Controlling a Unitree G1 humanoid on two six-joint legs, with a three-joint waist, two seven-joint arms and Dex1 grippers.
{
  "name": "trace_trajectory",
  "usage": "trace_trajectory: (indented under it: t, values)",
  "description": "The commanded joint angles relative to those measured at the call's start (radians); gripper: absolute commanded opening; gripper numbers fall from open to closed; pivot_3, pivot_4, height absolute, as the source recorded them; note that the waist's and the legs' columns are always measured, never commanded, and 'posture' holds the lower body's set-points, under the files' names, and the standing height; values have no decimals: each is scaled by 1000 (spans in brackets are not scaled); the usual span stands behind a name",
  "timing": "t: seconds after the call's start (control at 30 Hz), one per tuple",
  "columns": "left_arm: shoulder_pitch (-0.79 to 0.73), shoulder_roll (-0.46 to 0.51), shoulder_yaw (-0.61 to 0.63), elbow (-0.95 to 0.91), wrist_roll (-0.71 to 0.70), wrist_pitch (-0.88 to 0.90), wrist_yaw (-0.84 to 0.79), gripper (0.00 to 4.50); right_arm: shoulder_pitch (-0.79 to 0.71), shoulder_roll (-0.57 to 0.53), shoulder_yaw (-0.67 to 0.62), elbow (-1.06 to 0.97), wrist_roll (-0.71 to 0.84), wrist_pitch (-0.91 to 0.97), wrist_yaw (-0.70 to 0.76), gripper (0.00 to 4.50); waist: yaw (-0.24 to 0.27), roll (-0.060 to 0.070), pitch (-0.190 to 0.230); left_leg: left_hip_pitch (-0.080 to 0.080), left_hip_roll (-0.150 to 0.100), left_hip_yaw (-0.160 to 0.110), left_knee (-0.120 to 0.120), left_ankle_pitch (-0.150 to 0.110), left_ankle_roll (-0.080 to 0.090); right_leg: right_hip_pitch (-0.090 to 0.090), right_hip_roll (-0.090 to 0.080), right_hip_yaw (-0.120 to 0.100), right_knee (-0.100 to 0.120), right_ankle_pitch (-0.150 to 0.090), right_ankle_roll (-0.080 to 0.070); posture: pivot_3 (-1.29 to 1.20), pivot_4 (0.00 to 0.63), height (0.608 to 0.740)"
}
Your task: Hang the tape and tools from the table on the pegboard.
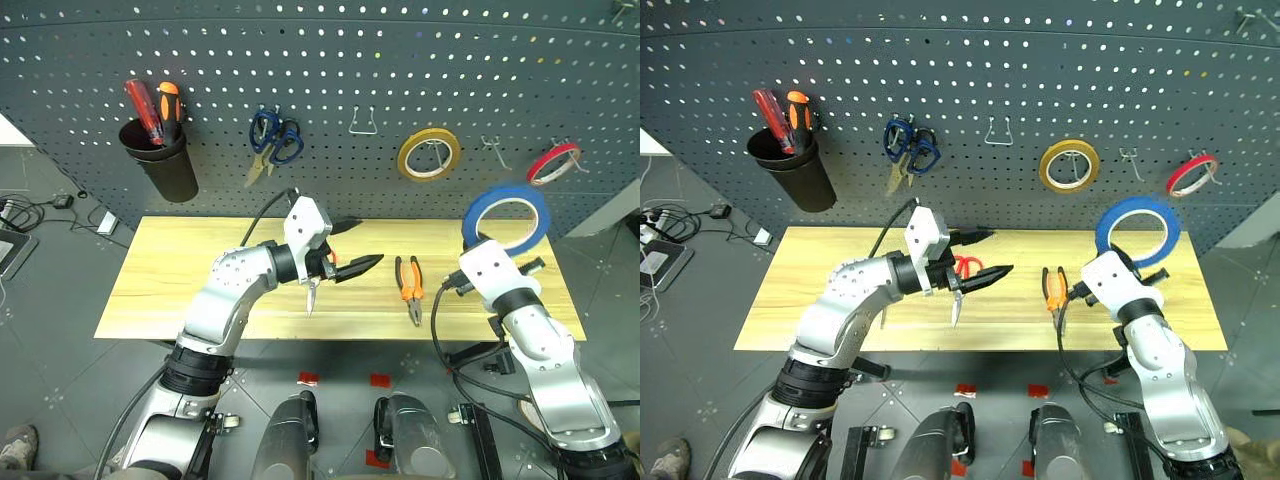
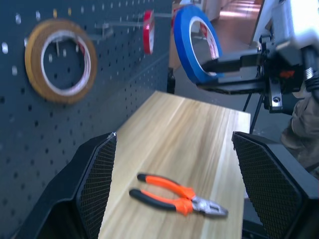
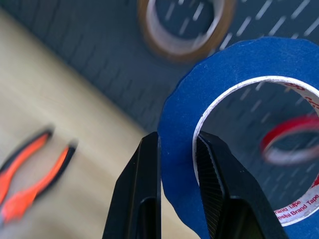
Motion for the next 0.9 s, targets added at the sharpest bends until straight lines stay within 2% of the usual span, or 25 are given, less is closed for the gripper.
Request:
trace_trajectory:
  t: [0.03, 0.17, 0.3, 0.5, 0.67, 0.87, 0.9]
  values:
    - [-37, -9, -10, 7, 7, -7, 6, 3902, -106, -4, -85, 136, 55, -95, 7, 683, -3, 0, 0, 0, 0, 0, 0, 0, 0, 0, 0, 0, 0, 0, -1, -318, 226, 740]
    - [-67, -34, -25, 46, 30, -21, 28, 3902, -240, -8, -127, 391, 126, -235, 29, 683, -6, 0, 0, 1, 0, 2, 0, 3, -3, 0, 1, 0, 1, 2, -4, -311, 224, 740]
    - [-74, -47, -30, 61, 46, -30, 39, 3902, -361, -10, -109, 593, 158, -373, 80, 683, -7, 0, 0, 1, 1, 4, -1, 3, -3, 0, 1, 1, 0, 4, -7, -303, 221, 740]
    - [-41, -28, -23, 45, 58, -27, 41, 3902, -447, 24, -145, 726, 237, -367, 123, 683, -6, 0, 0, 1, 1, 6, -1, 3, -3, -1, 1, 1, -1, 4, -7, -285, 215, 740]
    - [34, 66, -12, 46, 91, -65, 5, 3902, -351, 63, -152, 603, 255, -197, 98, 2311, -4, 0, -1, 1, 1, 5, 0, 3, -3, 0, 0, 2, 0, 4, -7, -287, 216, 740]
    - [177, 229, -17, 31, 143, -156, -78, 3902, -217, 207, -92, 328, 292, 199, 81, 4485, -9, 1, -1, 1, 3, 6, 0, 3, -3, -2, 0, 3, 2, 4, -8, -287, 234, 740]
    - [206, 262, -15, 24, 147, -168, -99, 3902, -209, 236, -80, 293, 304, 292, 80, 4485, -11, 1, -1, 1, 3, 6, 0, 3, -3, -2, 1, 4, 2, 4, -8, -284, 238, 740]
